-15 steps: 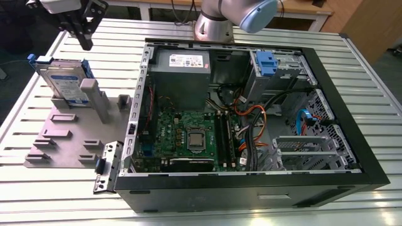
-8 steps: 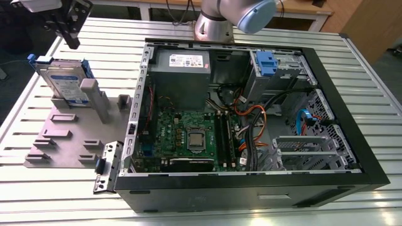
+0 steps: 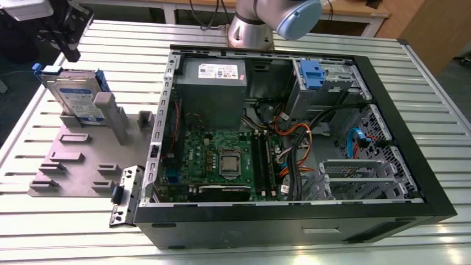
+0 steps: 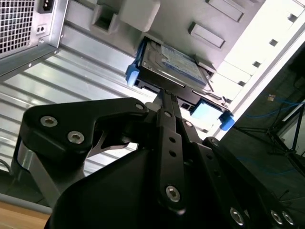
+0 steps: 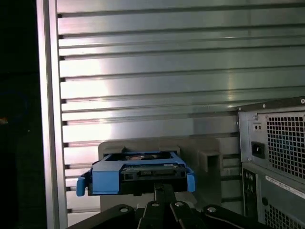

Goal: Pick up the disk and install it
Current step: 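Reach for the disk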

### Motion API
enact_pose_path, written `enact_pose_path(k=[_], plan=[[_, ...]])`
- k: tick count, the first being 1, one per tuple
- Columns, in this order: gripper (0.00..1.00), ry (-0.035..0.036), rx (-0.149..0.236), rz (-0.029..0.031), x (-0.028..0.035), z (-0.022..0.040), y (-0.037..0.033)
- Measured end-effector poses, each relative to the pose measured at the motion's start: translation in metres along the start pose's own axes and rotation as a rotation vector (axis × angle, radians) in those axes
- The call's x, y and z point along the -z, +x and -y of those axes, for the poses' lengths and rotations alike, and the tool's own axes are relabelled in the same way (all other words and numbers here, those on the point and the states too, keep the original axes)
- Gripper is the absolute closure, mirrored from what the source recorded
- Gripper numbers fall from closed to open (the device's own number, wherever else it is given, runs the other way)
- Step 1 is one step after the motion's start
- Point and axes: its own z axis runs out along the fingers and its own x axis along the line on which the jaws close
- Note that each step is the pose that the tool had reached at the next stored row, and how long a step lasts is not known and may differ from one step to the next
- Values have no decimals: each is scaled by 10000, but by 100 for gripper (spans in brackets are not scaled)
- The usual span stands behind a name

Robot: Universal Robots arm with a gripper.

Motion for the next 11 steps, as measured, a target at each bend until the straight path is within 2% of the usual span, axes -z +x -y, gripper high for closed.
enact_pose_path(k=[4,11], plan=[[89,49,0,-46,-49,5,41],[89,87,0,-64,-115,15,137]])
